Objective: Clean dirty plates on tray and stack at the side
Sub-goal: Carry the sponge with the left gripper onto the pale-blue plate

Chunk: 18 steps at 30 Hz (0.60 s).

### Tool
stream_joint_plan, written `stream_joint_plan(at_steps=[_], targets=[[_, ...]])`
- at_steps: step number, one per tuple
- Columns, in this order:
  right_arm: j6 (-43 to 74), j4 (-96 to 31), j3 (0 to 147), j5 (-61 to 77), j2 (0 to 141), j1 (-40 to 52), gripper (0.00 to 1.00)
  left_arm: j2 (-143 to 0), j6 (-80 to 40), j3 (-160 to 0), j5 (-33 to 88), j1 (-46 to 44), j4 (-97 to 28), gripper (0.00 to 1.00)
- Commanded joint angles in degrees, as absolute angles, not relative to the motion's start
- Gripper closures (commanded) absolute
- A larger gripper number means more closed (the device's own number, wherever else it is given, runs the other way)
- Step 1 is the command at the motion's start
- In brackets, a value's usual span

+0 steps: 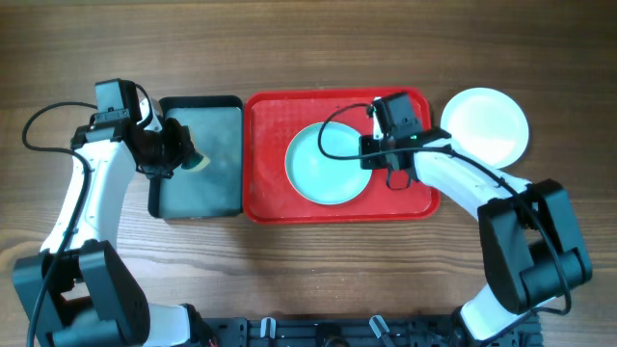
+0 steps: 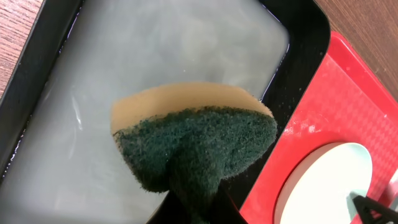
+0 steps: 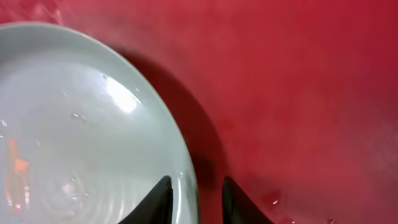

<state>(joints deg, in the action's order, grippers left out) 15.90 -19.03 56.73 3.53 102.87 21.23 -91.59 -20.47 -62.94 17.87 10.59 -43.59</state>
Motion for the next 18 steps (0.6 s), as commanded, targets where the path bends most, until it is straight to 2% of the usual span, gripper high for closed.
stream_joint_plan(at_steps=[1, 3, 9, 18], targets=[[15.2, -16.2, 54.6, 2.6, 101.9, 21.3, 0.88, -91.7, -19.7, -62.5, 17.7, 10.3, -43.6, 0.94], [17.0, -15.0, 54.6, 2.5, 101.9, 21.3, 0.96, -91.7, -19.7, -62.5, 17.7, 10.3, -43.0, 0.94], [34.9, -12.6, 54.6, 1.3, 101.9, 21.3, 0.96, -91.7, -17.6, -62.5, 17.7, 8.5, -40.4, 0.94], [36.2, -18.0, 54.6, 9.1, 101.9, 21.4, 0.96, -91.7, -15.2, -62.5, 16.9, -5.3, -32.5, 0.93]])
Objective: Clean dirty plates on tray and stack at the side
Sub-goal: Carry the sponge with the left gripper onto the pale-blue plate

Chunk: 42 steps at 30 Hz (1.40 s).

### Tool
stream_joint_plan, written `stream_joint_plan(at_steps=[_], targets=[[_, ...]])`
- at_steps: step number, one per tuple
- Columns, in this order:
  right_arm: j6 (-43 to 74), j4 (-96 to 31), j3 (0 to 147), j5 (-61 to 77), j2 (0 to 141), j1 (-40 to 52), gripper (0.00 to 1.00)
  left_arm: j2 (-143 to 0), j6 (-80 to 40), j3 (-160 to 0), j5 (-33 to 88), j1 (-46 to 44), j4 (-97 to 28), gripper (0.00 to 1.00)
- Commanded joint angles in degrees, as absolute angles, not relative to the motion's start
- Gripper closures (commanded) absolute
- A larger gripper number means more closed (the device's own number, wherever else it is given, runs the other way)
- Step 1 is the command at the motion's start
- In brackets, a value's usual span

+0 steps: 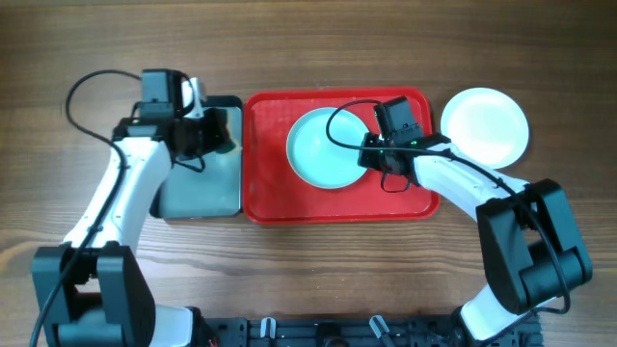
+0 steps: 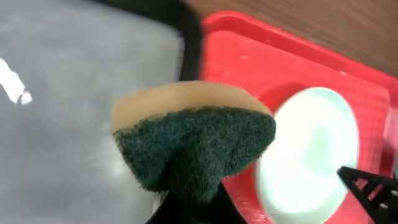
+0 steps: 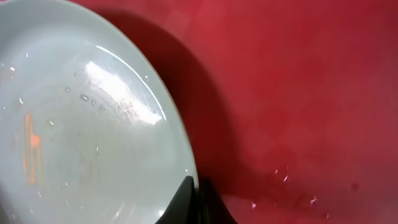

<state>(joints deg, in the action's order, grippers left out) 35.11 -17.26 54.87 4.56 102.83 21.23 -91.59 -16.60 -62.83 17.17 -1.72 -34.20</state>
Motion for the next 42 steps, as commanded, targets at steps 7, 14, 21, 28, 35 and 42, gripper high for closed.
stream_joint_plan(at_steps=[7, 14, 21, 28, 35, 42], targets=[[29.2, -15.2, 54.6, 14.1, 101.9, 21.4, 0.96, -91.7, -15.4, -65.3, 16.9, -9.2, -33.5, 0.96], [25.4, -14.6, 54.6, 14.1, 101.9, 21.4, 0.96, -93.9, -11.8, -81.5, 16.5, -10.0, -49.7, 0.96], [25.2, -14.7, 54.6, 14.1, 101.9, 21.4, 0.96, -101.6, -10.7, -84.7, 15.5, -17.0, -53.5, 0.96], [23.7, -16.4, 54.6, 14.1, 101.9, 21.4, 0.96, -109.4, -10.9, -84.6, 14.0, -21.1, -50.9, 0.96], [22.5, -16.4, 54.6, 14.1, 101.9, 21.4, 0.96, -112.2, -11.8, -84.6, 13.3, -21.3, -47.5, 0.96], [22.5, -16.4, 54.6, 14.1, 101.9, 21.4, 0.96, -114.7, -15.8, -84.2, 10.1, -22.8, -44.6, 0.96]])
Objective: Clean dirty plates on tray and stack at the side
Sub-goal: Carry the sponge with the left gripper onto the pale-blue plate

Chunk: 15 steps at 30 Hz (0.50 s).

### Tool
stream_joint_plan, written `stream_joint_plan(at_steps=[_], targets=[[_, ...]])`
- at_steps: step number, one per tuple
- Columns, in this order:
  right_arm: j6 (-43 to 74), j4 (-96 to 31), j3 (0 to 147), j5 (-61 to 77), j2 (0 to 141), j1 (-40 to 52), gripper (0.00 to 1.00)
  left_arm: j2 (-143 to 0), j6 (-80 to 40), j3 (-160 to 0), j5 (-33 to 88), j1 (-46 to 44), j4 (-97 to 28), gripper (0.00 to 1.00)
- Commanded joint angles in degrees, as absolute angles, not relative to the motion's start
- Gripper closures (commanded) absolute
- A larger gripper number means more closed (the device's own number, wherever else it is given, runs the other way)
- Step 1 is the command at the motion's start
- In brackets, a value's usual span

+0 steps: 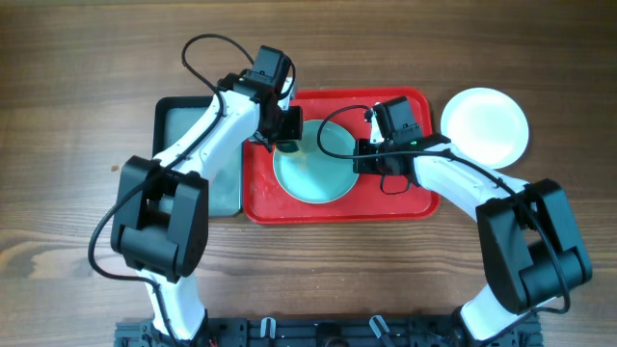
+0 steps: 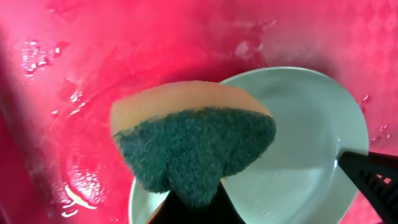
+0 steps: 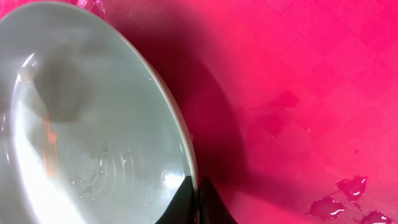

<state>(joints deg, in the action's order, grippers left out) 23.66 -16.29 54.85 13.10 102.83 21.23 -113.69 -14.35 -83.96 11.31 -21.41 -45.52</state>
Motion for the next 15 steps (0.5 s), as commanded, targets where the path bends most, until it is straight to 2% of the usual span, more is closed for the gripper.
stream_joint_plan(at_steps=[1, 4, 5, 6, 7, 10, 14, 15], targets=[[22.5, -16.4, 54.6, 14.1, 101.9, 21.4, 0.96, -114.8, -18.1, -84.2, 7.4, -23.6, -44.7, 0.96], [22.5, -16.4, 54.6, 14.1, 101.9, 21.4, 0.96, -114.9, -19.0, -84.0, 3.7, -25.2, -44.7, 0.96], [22.5, -16.3, 54.6, 14.0, 101.9, 21.4, 0.85, -114.9, -19.0, -83.6, 3.7, -25.6, -44.7, 0.96], [22.5, -16.0, 54.6, 12.9, 101.9, 21.4, 0.69, -114.9, -19.0, -83.2, 3.7, -26.0, -44.7, 0.96], [22.5, -15.6, 54.6, 11.0, 101.9, 21.4, 0.68, -114.9, -19.0, -82.7, 3.7, -26.3, -44.5, 0.96], [22.5, -14.0, 54.6, 6.4, 101.9, 21.4, 0.71, -115.1, -18.9, -82.3, 3.7, -26.5, -44.6, 0.96], [22.5, -14.2, 54.6, 6.4, 101.9, 21.4, 0.86, -115.1, -18.9, -82.0, 3.7, -26.5, -45.0, 0.96], [22.5, -14.2, 54.6, 6.5, 101.9, 21.4, 0.87, -115.1, -18.9, -82.0, 3.7, -26.5, -45.0, 0.96]])
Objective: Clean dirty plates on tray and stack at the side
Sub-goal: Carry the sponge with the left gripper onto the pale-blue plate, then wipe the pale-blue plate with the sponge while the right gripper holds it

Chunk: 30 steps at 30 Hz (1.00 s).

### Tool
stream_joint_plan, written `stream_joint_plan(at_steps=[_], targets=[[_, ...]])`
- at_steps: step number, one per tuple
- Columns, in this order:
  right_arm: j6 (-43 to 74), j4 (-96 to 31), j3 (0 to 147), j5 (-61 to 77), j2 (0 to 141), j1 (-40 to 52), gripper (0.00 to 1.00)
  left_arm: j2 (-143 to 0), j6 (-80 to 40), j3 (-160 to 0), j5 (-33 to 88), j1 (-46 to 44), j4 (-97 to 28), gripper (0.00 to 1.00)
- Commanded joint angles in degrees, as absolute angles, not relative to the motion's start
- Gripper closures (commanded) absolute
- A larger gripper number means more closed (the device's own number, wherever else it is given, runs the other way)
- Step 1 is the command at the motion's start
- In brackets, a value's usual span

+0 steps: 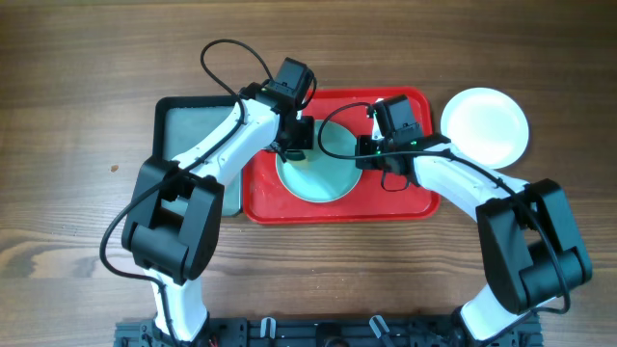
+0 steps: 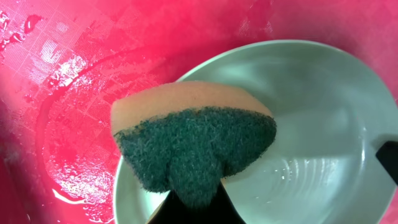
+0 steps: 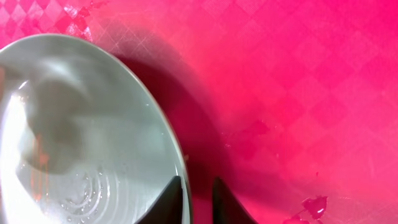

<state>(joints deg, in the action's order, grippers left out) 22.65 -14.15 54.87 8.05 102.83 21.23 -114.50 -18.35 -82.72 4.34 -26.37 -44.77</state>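
Observation:
A pale green plate [image 1: 323, 178] lies wet on the red tray [image 1: 405, 198]. My left gripper [image 1: 294, 135] is shut on a yellow sponge with a dark green scouring face [image 2: 193, 143], held over the plate's [image 2: 311, 124] left part; whether it touches cannot be told. My right gripper [image 1: 369, 154] sits at the plate's right rim. In the right wrist view its fingers [image 3: 196, 199] stand slightly apart, one over the plate [image 3: 81, 137] and one over the tray [image 3: 298, 93], with the rim between them.
A white plate [image 1: 485, 125] rests on the wooden table right of the tray. A black basin of cloudy water [image 1: 193, 135] stands against the tray's left side. Water drops and puddles lie on the tray floor [image 2: 62, 81].
My left gripper has shifted the sponge from the plate's left edge to further over the plate. My right jaws, shut on the rim before, now stand slightly apart around it.
At first my left gripper held the sponge over the basin and my right jaws stood open astride the plate's rim. Then the right jaws were shut on the rim and the sponge was nearing the tray. Later the sponge was at the plate's edge, now over it.

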Motion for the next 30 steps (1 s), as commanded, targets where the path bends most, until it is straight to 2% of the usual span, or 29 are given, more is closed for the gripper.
stream_joint_plan(at_steps=[1, 4, 7, 13, 23, 30], targets=[[22.5, -14.2, 54.6, 6.5, 101.9, 21.4, 0.88, -115.1, -18.9, -82.0, 3.7, -26.5, -45.1, 0.96], [22.5, -14.4, 54.6, 6.5, 101.9, 21.4, 0.88, -115.1, -18.9, -82.0, 3.7, -26.5, -45.4, 0.96], [22.5, -14.4, 54.6, 6.5, 101.9, 21.4, 0.96, -115.1, -18.9, -82.0, 3.8, -26.5, -45.4, 0.96], [22.5, -14.7, 54.6, 6.5, 101.9, 21.4, 0.96, -115.1, -18.9, -81.8, 3.7, -26.5, -45.5, 0.96], [22.5, -14.6, 54.6, 7.8, 101.9, 21.4, 0.96, -117.4, -18.5, -76.7, 3.4, -26.9, -37.5, 0.96], [22.5, -14.6, 54.6, 7.8, 101.9, 21.4, 0.96, -124.1, -18.5, -76.7, 5.1, -34.4, -37.6, 0.96]])
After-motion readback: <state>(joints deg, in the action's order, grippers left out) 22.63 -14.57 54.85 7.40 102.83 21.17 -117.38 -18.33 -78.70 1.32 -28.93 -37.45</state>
